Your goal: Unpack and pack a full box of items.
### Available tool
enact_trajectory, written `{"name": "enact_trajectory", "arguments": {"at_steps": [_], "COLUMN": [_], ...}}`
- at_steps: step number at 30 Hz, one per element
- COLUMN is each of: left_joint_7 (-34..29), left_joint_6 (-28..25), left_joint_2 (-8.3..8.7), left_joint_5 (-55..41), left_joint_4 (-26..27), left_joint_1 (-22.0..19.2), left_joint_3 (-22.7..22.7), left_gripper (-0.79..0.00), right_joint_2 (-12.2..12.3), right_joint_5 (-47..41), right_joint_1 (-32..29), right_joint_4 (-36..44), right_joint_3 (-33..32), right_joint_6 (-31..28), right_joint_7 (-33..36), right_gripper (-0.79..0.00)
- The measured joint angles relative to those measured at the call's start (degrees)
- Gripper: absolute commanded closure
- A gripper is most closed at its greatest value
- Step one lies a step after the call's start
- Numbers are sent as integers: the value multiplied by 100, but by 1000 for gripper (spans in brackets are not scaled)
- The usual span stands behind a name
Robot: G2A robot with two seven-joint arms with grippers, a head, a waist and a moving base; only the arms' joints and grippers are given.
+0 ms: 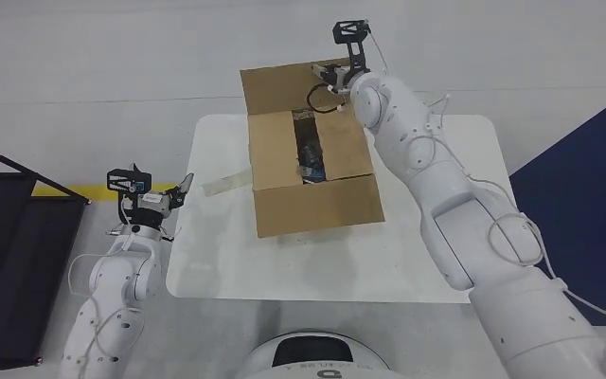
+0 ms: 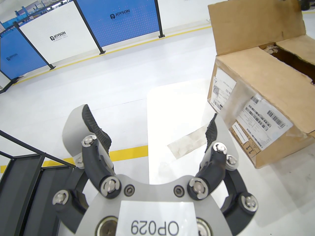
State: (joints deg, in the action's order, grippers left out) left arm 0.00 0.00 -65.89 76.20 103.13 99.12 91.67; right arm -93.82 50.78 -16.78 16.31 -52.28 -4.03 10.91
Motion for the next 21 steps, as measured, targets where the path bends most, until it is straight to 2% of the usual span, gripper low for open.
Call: {"name": "enact_trajectory", "arguments": {"at_steps": [4, 7, 9, 11, 13, 15, 21], "left_joint_7": [0, 0, 0, 0, 0, 0, 0], "left_joint_6": [0, 0, 0, 0, 0, 0, 0], "left_joint_2": [0, 0, 0, 0, 0, 0, 0], "left_joint_5": [0, 0, 0, 0, 0, 0, 0], "left_joint_4": [0, 0, 0, 0, 0, 0, 0], "left_joint_1": [0, 0, 0, 0, 0, 0, 0], "left_joint_3": [0, 0, 0, 0, 0, 0, 0], "left_gripper": [-785, -785, -785, -785, -785, -785, -785], "right_joint_2": [9, 103, 205, 303, 352, 392, 626], "right_joint_5": [-4, -132, -356, -618, -724, -821, -494], "right_joint_1": [-53, -213, -306, -500, -611, -699, -871], "right_joint_4": [61, 234, 323, 376, 430, 500, 695], "right_joint_3": [-10, -142, -345, -583, -704, -779, -882], "right_joint_6": [-23, -492, -948, -1272, -1263, -1415, -2861], "right_joint_7": [-51, -352, -720, -1447, -1951, -2079, -2130], "right_gripper": [-785, -785, -785, -785, -785, -785, -785]}}
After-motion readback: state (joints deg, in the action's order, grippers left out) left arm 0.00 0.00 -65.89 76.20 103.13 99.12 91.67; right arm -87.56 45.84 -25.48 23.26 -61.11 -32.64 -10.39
